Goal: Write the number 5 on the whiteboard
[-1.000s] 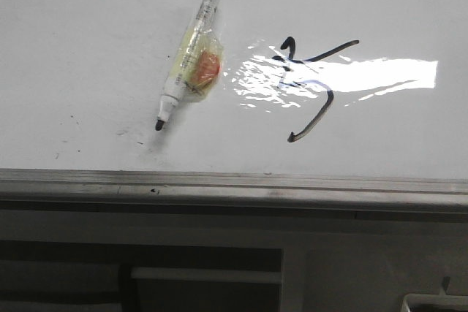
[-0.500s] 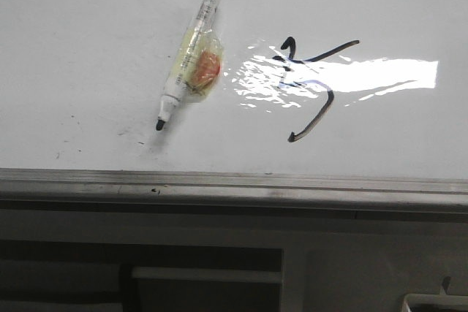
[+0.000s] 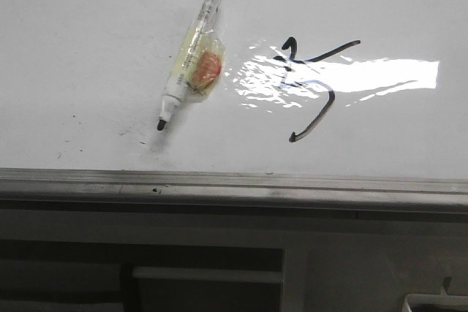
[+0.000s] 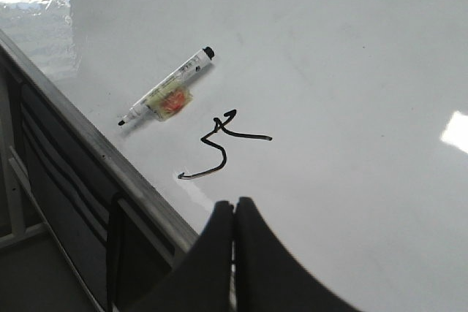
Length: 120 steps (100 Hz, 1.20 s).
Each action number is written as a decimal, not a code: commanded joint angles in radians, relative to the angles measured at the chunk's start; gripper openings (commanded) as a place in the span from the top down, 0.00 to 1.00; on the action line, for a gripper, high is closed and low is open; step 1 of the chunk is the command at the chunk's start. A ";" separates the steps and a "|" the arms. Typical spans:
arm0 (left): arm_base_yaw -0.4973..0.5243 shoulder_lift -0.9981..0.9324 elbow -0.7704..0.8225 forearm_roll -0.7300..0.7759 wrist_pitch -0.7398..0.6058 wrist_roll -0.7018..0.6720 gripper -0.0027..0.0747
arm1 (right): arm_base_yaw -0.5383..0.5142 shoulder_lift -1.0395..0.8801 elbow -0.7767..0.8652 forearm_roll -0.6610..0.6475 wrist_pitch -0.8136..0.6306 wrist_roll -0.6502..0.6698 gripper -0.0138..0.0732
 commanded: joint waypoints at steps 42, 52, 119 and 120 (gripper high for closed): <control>0.251 -0.308 0.304 -0.333 -0.153 -0.002 0.99 | -0.009 -0.006 -0.019 -0.028 -0.068 0.002 0.89; 0.251 -0.308 0.304 -0.339 -0.013 0.027 0.99 | -0.009 -0.006 -0.019 -0.030 -0.068 0.002 0.89; 0.252 -0.308 0.304 -0.467 0.233 0.159 0.99 | -0.009 -0.006 -0.019 -0.030 -0.068 0.002 0.89; 0.252 -0.308 0.304 -0.467 0.233 0.159 0.99 | -0.009 -0.006 -0.019 -0.030 -0.068 0.002 0.89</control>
